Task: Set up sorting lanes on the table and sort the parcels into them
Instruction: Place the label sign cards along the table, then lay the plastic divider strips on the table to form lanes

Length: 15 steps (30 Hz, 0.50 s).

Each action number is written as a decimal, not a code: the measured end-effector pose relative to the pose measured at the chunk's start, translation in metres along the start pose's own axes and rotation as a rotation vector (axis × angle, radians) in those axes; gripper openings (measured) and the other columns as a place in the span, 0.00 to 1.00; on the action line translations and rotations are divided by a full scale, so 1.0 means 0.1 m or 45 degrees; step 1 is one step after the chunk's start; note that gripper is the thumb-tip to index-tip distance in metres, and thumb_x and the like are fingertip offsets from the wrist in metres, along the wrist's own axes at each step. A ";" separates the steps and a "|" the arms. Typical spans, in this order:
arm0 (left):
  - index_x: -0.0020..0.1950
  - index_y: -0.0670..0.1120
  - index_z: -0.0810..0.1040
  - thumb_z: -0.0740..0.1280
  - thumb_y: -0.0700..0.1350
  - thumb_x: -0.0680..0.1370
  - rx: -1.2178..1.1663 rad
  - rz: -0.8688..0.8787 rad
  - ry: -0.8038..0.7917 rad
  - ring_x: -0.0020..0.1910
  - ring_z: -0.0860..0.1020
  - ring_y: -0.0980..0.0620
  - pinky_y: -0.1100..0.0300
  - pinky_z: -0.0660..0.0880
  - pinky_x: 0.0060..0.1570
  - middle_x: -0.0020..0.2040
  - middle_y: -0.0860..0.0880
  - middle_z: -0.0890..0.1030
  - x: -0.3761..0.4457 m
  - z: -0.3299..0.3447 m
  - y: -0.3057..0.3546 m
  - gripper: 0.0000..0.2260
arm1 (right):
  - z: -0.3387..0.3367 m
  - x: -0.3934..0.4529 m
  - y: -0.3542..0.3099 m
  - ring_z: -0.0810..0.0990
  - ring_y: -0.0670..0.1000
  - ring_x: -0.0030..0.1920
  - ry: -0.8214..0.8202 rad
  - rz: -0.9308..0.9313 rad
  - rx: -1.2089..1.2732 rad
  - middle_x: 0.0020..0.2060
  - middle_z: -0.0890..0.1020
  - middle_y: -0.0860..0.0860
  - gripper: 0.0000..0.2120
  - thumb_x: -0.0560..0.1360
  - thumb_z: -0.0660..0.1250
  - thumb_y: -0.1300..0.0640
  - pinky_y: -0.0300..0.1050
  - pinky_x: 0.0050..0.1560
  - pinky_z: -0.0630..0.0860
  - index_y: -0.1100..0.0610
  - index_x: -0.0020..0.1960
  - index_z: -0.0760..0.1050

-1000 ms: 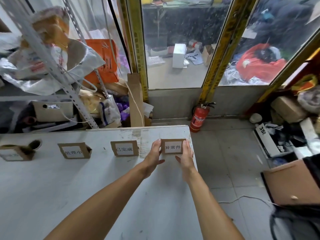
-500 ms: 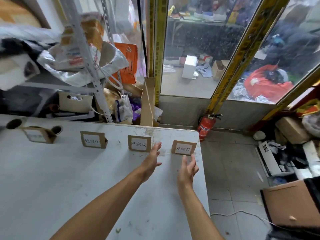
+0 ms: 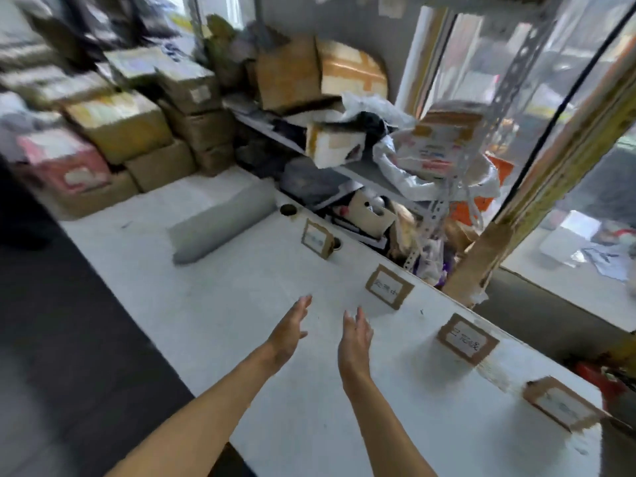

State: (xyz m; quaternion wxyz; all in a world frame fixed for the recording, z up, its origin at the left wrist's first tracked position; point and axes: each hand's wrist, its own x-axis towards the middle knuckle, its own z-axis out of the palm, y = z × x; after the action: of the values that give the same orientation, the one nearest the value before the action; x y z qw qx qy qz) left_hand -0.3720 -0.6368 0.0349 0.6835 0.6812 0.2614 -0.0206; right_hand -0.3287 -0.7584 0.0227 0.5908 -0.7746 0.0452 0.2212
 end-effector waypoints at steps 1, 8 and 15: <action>0.80 0.52 0.58 0.42 0.58 0.85 0.000 0.023 0.038 0.79 0.58 0.51 0.44 0.61 0.76 0.81 0.51 0.59 -0.04 -0.26 0.01 0.25 | 0.24 -0.02 -0.09 0.49 0.53 0.82 -0.048 -0.014 -0.018 0.83 0.47 0.48 0.27 0.86 0.51 0.42 0.59 0.80 0.52 0.43 0.83 0.50; 0.81 0.52 0.57 0.43 0.58 0.85 -0.089 0.107 0.207 0.79 0.59 0.52 0.45 0.61 0.76 0.80 0.52 0.59 -0.16 -1.91 0.00 0.25 | 1.73 -0.19 -0.62 0.53 0.55 0.82 -0.183 -0.137 -0.075 0.83 0.50 0.49 0.28 0.86 0.52 0.41 0.60 0.79 0.55 0.45 0.83 0.51; 0.81 0.50 0.57 0.44 0.59 0.85 -0.179 0.134 0.274 0.78 0.61 0.51 0.51 0.64 0.72 0.80 0.51 0.62 -0.06 -2.93 0.01 0.26 | 2.57 -0.19 -0.87 0.52 0.55 0.82 -0.182 -0.133 -0.111 0.83 0.50 0.50 0.27 0.86 0.51 0.42 0.59 0.79 0.54 0.45 0.83 0.51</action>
State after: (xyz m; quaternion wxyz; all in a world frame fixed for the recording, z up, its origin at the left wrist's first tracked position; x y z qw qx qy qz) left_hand -0.4736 -0.3625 0.0573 0.6976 0.6428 0.2980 0.1068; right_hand -0.3910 -0.4955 0.0552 0.5690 -0.7831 -0.0474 0.2464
